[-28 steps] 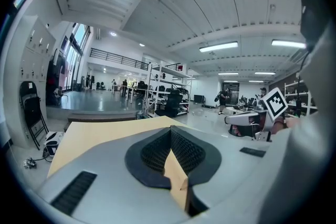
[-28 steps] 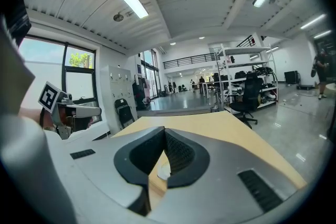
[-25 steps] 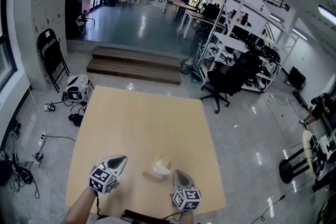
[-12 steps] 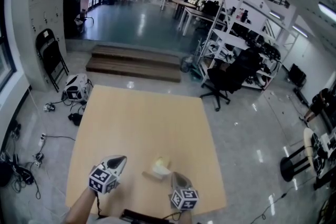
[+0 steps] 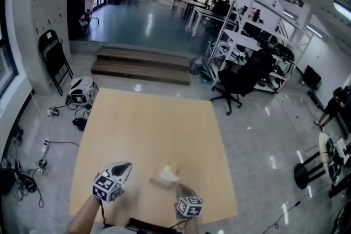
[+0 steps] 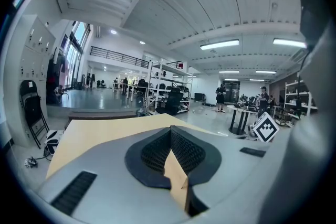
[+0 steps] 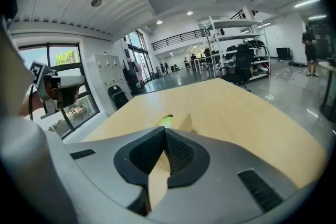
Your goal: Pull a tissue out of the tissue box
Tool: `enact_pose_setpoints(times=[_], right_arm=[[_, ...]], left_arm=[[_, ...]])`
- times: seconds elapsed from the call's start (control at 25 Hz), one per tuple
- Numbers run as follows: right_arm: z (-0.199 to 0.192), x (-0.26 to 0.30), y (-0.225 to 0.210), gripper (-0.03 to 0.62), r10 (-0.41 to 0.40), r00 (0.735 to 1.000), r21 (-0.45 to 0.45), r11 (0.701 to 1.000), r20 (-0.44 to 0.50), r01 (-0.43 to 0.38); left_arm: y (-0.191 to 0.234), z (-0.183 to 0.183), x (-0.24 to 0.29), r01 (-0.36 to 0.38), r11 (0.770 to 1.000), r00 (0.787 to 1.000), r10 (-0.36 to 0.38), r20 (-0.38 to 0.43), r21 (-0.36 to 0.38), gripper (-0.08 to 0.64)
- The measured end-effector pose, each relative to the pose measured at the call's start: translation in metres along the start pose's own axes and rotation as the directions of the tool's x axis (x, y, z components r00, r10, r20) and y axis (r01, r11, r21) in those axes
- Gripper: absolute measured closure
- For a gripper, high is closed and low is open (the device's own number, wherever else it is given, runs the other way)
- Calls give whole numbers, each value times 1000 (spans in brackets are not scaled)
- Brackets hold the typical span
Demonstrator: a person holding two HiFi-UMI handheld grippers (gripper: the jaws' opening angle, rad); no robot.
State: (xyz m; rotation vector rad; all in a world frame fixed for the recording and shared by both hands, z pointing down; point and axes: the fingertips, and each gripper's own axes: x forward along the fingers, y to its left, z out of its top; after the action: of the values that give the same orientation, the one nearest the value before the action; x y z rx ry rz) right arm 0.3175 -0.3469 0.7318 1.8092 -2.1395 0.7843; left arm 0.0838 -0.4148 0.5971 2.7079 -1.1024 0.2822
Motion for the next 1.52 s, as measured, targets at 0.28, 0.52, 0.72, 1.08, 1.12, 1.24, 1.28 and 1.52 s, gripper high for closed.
enact_pose_setpoints(times=[0.28,0.52,0.72,1.08,1.12,1.24,1.28,1.52], right_arm=[[-26,9,-8,581,-6,999,38,999,-42,7],[-20,11,-3,581,7,1000,63,998,-7,-7],[-11,14,-9,580,-23,1000,86,996,20,21],[-10,18,-7,568,37,999,158,987,36,-43],[-8,18,-7,566,35,999,165,985,39,-41],[-3,17,-10,541,9,999,175,984,38,-16],[-2,17,-11,540,10,999,182,983,39,-17],[2,26,-8,463,37,998,231,972,55,-49]], left_arm=[[1,-2,0,-5,1000,1000,5,-2,3,552],[4,-2,-3,-9,1000,1000,9,-8,5,552],[6,-2,-4,-13,1000,1000,13,-7,2,552],[4,-6,-6,-11,1000,1000,11,-14,2,552],[5,-7,-6,-12,1000,1000,12,-14,2,552],[5,-7,-6,-12,1000,1000,12,-15,1,552],[5,-7,-5,-11,1000,1000,11,-16,-1,552],[6,-8,-6,-12,1000,1000,12,-18,-1,552]])
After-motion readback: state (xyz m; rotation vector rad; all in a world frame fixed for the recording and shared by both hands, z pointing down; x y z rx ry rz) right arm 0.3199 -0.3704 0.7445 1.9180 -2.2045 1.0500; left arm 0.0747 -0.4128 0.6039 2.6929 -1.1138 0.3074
